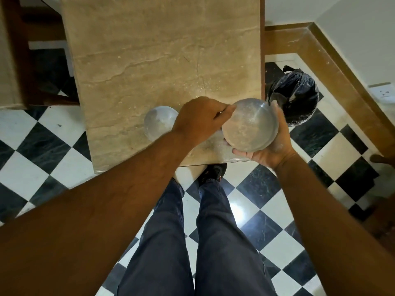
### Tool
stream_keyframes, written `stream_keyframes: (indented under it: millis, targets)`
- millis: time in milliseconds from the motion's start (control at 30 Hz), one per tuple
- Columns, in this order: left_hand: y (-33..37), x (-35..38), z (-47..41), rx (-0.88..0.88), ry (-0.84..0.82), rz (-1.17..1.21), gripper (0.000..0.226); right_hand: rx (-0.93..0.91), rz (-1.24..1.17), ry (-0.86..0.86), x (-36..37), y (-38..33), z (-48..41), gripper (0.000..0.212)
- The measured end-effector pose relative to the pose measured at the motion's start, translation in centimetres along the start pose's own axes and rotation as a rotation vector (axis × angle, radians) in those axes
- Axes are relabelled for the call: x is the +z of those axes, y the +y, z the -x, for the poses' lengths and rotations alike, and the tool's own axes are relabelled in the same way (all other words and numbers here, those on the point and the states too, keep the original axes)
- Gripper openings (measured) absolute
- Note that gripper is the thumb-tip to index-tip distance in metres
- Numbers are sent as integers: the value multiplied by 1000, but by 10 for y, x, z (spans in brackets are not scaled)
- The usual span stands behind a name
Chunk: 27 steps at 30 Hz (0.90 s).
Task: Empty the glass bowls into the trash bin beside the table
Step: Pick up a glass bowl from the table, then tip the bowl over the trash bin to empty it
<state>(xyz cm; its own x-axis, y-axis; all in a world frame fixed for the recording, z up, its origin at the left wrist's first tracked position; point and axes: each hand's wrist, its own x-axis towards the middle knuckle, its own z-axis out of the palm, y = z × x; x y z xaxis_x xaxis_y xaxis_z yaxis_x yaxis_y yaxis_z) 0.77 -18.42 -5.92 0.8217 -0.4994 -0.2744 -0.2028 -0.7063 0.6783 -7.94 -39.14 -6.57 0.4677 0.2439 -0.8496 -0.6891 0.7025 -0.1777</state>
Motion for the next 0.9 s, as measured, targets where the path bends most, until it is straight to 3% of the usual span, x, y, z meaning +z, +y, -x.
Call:
stream_keyframes:
  millis: [200,233,367,400,433,500,533,633,800,900]
  targets:
    - [-28,-1,8,-13,311,-29,42,-554,-145,388,-26,-61,14,64]
    - [-38,-2,14,-53,353,-72,42,-664,-64,481,-31,-72,17,62]
    - [-77,2,41,-277,461,-250,48,-1164,651,896,-65,-98,0,80]
    - [-84,4,46,-330,476,-278,50,-1166,816,964,-74,-99,-17,85]
    - [-90,6,51,-378,483,-300,52,-1048,930,1028,-77,-102,-34,94]
    - [-99,10,61,-443,480,-322,54,-693,928,1134,-83,-102,-59,105]
    - [-103,13,65,-467,483,-332,54,-604,931,1159,-91,-105,-68,106]
    - [-113,14,77,-521,470,-356,54,-604,1047,1174,-110,-118,-75,110]
    - [-117,16,83,-552,421,-315,57,-896,1154,1178,-112,-115,-60,102]
    - [-119,19,82,-577,397,-290,61,-749,1057,1102,-108,-115,-63,108]
